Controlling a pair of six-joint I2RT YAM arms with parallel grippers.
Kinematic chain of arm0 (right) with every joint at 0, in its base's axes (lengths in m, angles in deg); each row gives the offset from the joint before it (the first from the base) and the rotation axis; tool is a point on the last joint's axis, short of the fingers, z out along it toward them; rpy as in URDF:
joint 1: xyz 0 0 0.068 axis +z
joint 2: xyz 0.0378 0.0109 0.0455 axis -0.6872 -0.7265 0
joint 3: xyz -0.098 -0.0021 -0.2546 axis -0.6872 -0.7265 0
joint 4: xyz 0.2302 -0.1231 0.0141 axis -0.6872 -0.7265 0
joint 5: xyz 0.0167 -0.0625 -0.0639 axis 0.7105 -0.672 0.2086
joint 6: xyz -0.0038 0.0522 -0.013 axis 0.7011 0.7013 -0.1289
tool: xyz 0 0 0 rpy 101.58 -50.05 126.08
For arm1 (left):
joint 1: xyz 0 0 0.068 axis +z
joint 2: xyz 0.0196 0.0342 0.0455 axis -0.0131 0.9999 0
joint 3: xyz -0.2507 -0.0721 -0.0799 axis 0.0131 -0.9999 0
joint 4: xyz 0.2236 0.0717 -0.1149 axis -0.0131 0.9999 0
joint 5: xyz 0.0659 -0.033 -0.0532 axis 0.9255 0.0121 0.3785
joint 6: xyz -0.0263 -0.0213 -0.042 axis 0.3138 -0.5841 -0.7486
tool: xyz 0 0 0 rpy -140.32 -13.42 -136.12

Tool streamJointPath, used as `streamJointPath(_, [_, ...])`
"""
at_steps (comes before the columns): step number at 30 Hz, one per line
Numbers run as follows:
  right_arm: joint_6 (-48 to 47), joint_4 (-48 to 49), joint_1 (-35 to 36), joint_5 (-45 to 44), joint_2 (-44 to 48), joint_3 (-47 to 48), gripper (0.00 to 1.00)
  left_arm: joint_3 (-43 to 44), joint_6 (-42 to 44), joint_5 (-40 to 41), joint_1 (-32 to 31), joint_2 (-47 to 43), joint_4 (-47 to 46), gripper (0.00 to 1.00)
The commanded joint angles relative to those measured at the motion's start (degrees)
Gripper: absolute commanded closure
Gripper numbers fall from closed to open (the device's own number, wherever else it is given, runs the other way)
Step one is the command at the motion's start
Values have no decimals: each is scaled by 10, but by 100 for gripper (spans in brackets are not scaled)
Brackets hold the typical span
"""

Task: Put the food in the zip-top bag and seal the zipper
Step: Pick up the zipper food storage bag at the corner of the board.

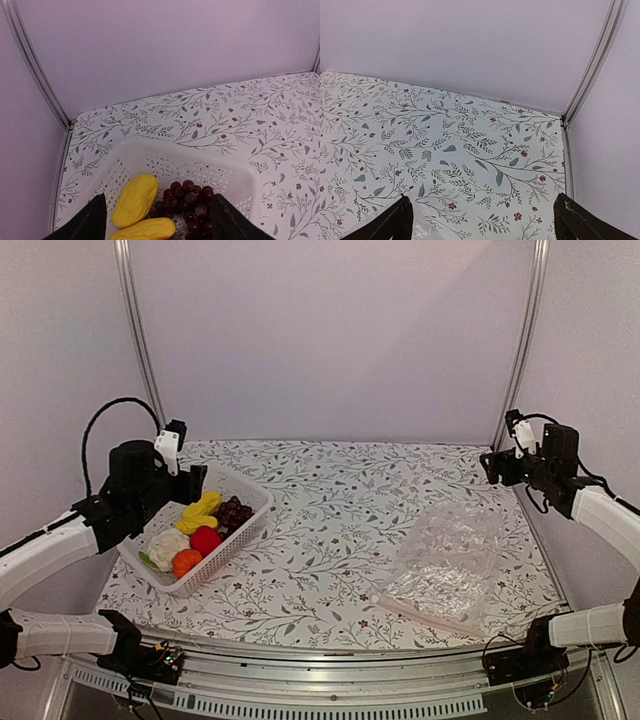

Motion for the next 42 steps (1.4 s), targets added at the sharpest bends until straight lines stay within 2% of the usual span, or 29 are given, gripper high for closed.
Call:
streamJointPath(1, [-13,27,-16,15,38,-21,3,-9,6,-94,14,9,-37,32])
streamJointPath(6, [-136,-90,-21,123,102,-12,11,19,-17,-122,-37,18,18,40])
streamJointPath(9, [-218,-207,21,137,135,2,18,26,-72,-114,-88,15,43,43])
streamJointPath(12, [-272,-282,95,102,160,-10,25,24,-115,-98,-163,17,33,45])
streamJointPath(16, [-306,-328,221,41,195,-51,30,50,-161,-54,-255,60,41,44])
streamJointPath(21, [-316,-366,346,-50,178,-99,42,85,-224,-6,-311,154,30,46])
streamJointPath(24, [-324,-402,378,-38,168,-105,44,116,-236,-8,-344,233,-6,46])
streamJointPath(27, [-342,-446,392,17,179,-101,44,168,-253,-48,-364,324,-45,46])
streamJointPath(33, [-344,-449,397,18,188,-90,41,276,-321,-178,-374,482,-86,39])
streamJointPath(37, [-336,-444,398,29,196,-90,40,351,-332,-233,-377,559,-66,36])
streamJointPath(42, [-334,-445,398,25,203,-91,40,390,-330,-291,-384,616,-72,35])
